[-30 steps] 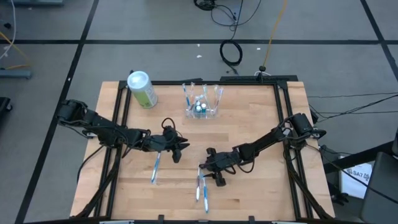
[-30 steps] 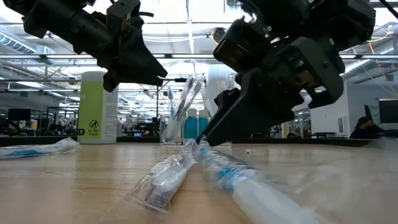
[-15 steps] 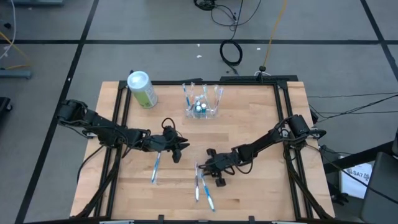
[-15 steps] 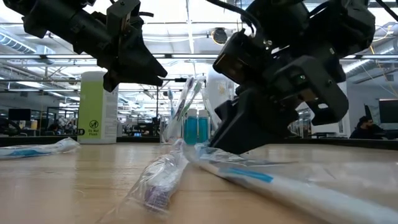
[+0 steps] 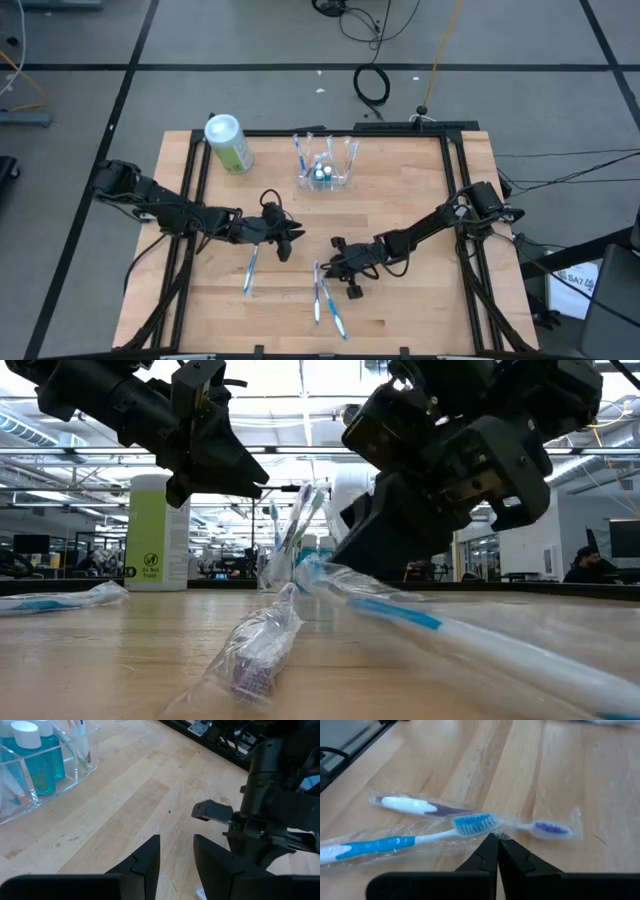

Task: Pick & Place toothbrushing station
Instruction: Put the right blue toothbrush into the transparent organizer

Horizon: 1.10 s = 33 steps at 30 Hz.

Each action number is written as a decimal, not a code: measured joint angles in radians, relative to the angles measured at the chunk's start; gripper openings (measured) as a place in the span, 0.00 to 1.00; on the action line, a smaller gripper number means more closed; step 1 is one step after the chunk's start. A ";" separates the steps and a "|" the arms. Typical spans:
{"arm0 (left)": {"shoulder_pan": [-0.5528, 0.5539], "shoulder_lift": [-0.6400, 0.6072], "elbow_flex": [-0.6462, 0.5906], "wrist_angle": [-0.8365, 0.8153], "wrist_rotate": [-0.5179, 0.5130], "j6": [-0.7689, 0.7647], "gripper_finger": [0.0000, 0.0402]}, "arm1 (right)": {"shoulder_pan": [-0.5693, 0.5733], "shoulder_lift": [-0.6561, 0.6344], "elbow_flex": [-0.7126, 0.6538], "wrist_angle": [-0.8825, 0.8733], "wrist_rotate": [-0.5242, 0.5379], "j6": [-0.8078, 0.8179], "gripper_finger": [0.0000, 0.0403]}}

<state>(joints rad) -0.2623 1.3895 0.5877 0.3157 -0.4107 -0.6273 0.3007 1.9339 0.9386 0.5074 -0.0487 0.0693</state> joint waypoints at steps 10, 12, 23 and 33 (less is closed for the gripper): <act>0.000 0.000 0.000 0.017 0.000 -0.009 0.30 | -0.026 -0.188 -0.001 -0.120 0.140 -0.111 0.00; 0.000 0.000 0.000 0.040 0.000 -0.003 0.30 | -0.027 -0.244 -0.001 -0.156 0.181 -0.135 0.00; 0.000 0.000 0.000 0.113 0.001 0.040 0.30 | -0.048 -0.432 -0.001 -0.210 0.289 -0.247 0.00; 0.000 0.000 0.000 0.243 0.000 0.209 0.30 | -0.097 -0.476 -0.001 -0.171 0.291 -0.296 0.00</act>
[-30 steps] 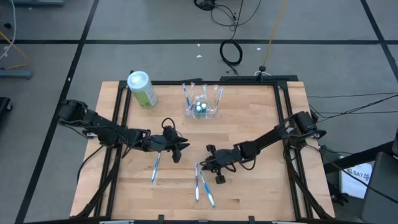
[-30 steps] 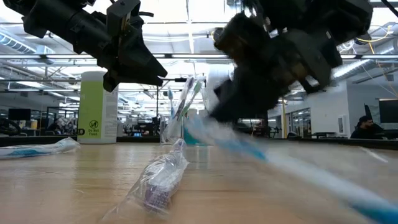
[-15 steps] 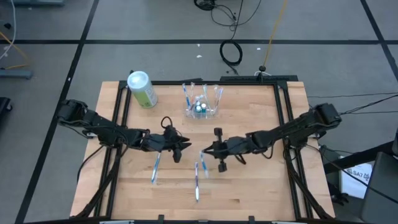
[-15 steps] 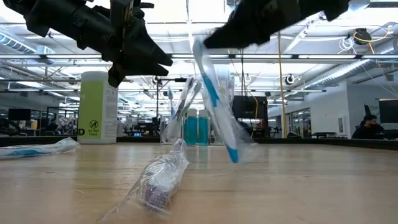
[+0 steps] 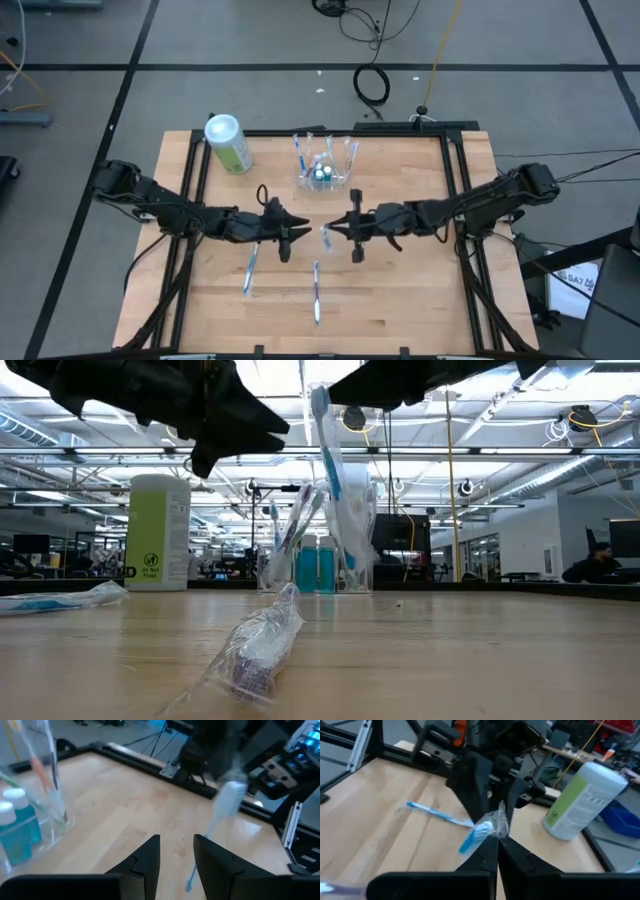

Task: Pick & Place toothbrushing station
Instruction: Put the right blue toothbrush into the transparent organizer

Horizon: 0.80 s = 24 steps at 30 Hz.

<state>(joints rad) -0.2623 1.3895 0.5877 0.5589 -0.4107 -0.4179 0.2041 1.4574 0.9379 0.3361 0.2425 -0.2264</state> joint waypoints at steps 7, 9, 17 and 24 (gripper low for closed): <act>0.023 0.000 0.000 0.013 0.034 0.021 0.30 | -0.033 0.000 0.000 0.067 -0.003 -0.049 0.00; 0.028 0.000 0.000 0.013 0.055 0.021 0.30 | -0.041 -0.007 0.000 0.075 -0.004 -0.052 0.00; 0.032 0.000 0.000 0.039 0.070 0.067 0.30 | -0.061 -0.050 0.001 0.124 -0.007 -0.066 0.00; 0.039 0.000 0.000 0.138 0.072 0.168 0.32 | -0.067 -0.069 0.000 0.124 -0.009 -0.082 0.00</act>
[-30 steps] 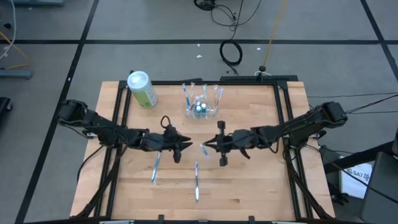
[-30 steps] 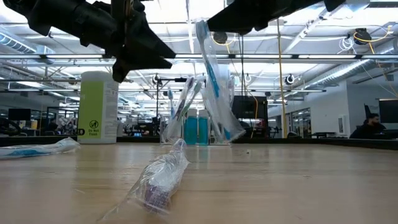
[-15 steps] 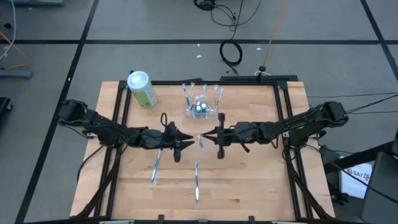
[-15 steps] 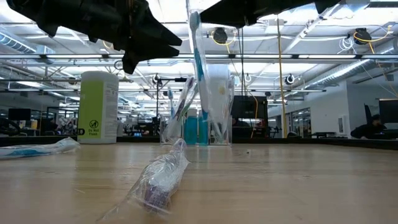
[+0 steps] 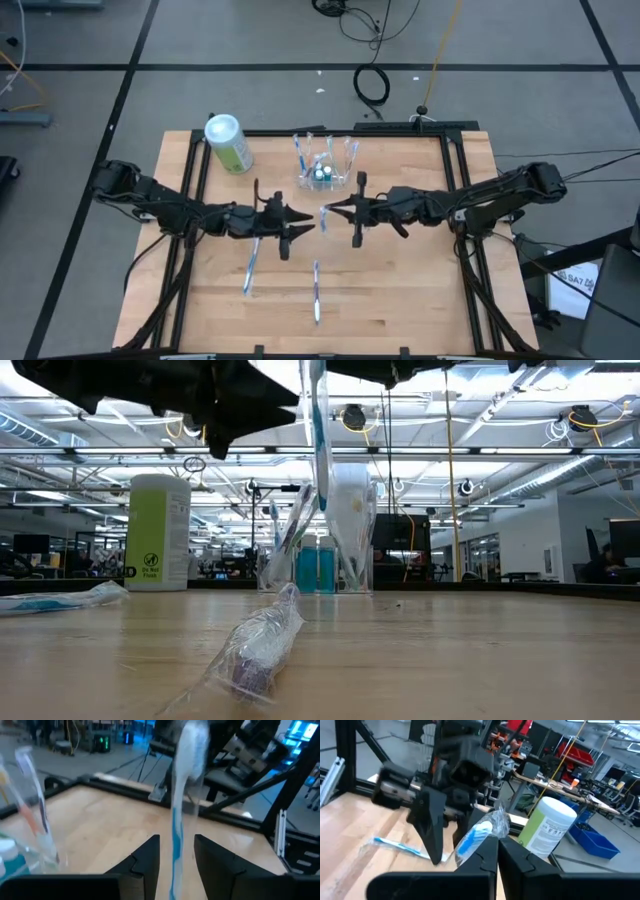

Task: Pick & Place toothbrushing station
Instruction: Put the right blue toothbrush into the transparent organizer

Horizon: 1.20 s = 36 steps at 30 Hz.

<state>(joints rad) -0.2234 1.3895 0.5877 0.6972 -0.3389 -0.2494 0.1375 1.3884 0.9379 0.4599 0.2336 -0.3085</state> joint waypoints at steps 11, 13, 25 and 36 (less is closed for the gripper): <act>0.019 0.000 0.009 0.016 -0.002 0.006 0.57 | -0.002 -0.007 0.000 0.081 0.001 -0.037 0.00; 0.027 0.006 0.009 0.020 -0.003 0.006 0.60 | -0.002 -0.006 0.000 0.085 0.000 -0.037 0.00; 0.074 0.205 0.111 0.143 0.029 0.047 0.59 | -0.012 -0.006 0.000 0.075 0.000 -0.036 0.00; 0.072 0.221 0.160 0.145 0.015 0.141 0.42 | -0.013 -0.006 0.000 0.037 0.001 -0.029 0.00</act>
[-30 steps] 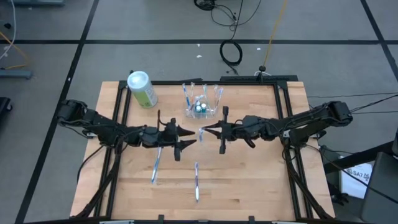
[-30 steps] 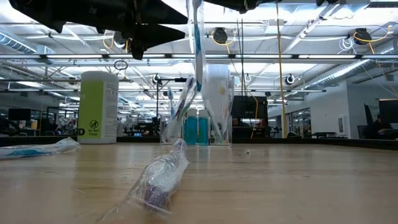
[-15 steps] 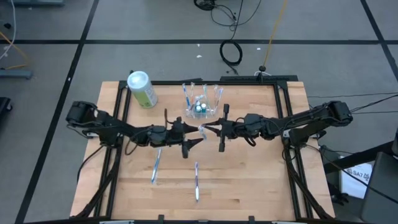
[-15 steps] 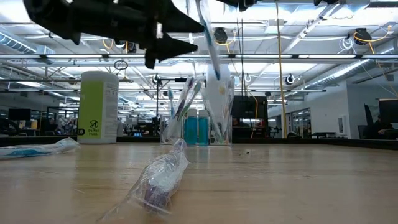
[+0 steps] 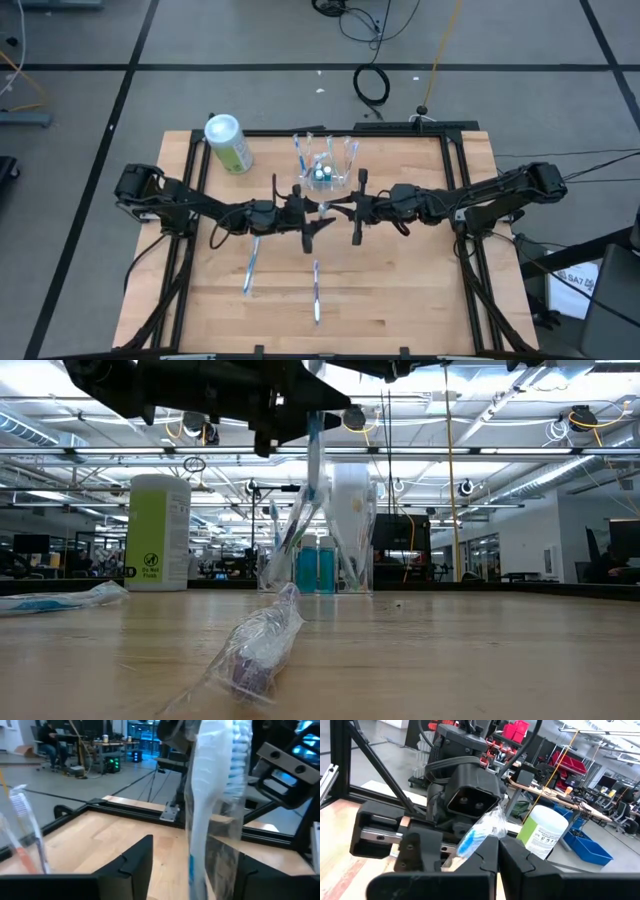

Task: Pick & Place toothbrushing station
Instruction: Put the right blue toothbrush into the transparent organizer

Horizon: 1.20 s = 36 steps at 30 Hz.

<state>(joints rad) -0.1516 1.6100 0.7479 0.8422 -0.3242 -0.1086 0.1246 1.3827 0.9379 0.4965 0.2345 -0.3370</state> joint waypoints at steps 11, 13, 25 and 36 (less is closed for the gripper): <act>-0.001 -0.007 0.000 0.000 0.010 0.005 0.18 | -0.013 0.000 0.000 -0.019 0.000 0.003 0.00; -0.001 -0.007 0.000 -0.002 0.010 0.005 0.12 | -0.013 0.000 0.000 -0.020 0.000 0.003 0.00; 0.000 -0.009 0.000 -0.002 0.001 0.000 0.02 | -0.013 -0.003 0.000 -0.029 0.000 -0.006 0.01; -0.001 -0.010 0.000 -0.001 -0.009 0.001 0.04 | -0.014 -0.154 0.001 -0.164 0.005 0.003 0.18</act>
<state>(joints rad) -0.1528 1.6001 0.7479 0.8410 -0.3336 -0.1078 0.1104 1.2284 0.9386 0.3320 0.2400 -0.3345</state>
